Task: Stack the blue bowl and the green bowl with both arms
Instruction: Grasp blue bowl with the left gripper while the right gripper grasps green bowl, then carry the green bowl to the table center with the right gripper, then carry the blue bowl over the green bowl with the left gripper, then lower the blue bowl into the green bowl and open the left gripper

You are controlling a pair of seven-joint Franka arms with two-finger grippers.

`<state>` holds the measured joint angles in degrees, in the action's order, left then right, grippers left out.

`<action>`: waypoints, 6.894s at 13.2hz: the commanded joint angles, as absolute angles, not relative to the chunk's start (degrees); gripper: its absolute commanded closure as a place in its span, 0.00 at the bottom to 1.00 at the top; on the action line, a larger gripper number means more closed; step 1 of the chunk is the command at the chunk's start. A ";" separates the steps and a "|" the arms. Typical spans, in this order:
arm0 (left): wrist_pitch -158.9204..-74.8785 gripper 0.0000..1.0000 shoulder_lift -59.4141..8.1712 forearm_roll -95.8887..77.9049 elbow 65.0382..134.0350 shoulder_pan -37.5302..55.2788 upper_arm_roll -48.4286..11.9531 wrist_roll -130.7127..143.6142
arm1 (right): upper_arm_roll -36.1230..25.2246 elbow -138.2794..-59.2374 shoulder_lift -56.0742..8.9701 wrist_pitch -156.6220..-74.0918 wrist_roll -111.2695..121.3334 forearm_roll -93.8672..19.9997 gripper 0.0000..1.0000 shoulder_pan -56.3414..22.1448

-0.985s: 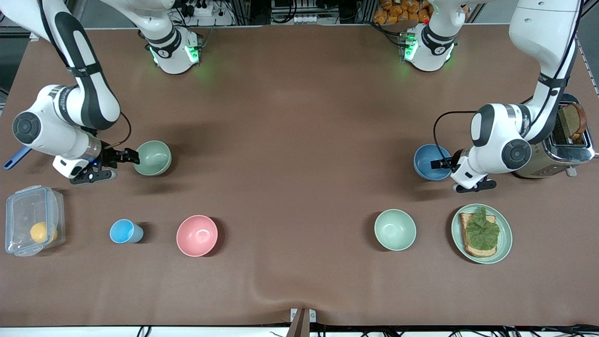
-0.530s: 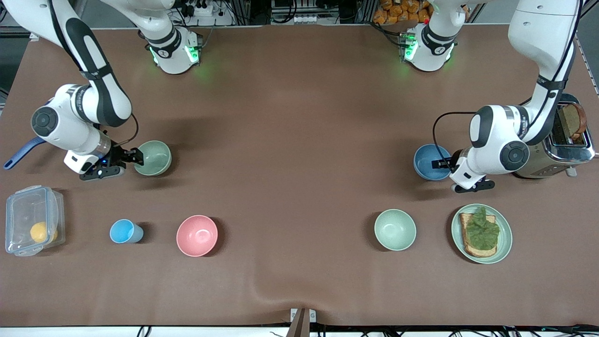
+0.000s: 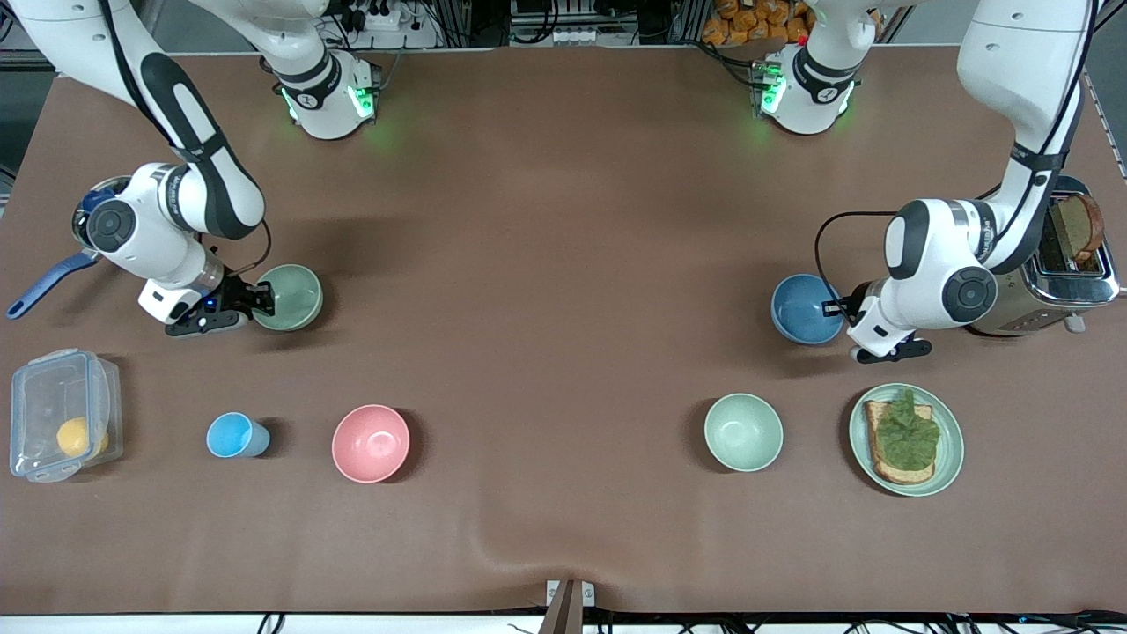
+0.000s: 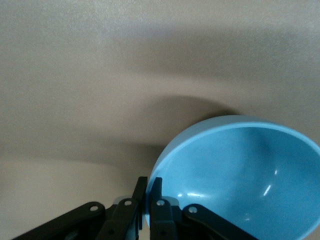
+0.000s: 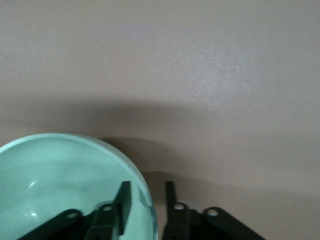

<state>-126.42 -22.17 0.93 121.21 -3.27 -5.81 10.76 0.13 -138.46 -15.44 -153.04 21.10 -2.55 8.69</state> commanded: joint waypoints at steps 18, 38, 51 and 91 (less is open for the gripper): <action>-111.18 1.00 -21.01 -1.06 105.12 -2.03 -7.73 11.34 | 7.21 -131.40 -9.31 -142.99 -35.11 -15.29 1.00 -18.16; -106.53 1.00 -20.57 -1.49 97.74 -2.02 -11.95 11.07 | 5.80 -124.28 -25.13 -161.46 -73.74 -14.68 1.00 -44.73; -97.41 1.00 -20.39 -8.16 88.97 0.43 -11.95 11.86 | 5.63 -123.66 -25.84 -160.93 -77.96 -14.68 0.00 -44.74; -134.11 1.00 -28.91 -10.20 110.13 23.11 -23.55 50.80 | 4.57 -114.17 -31.20 -145.46 -86.31 -44.30 0.00 -35.95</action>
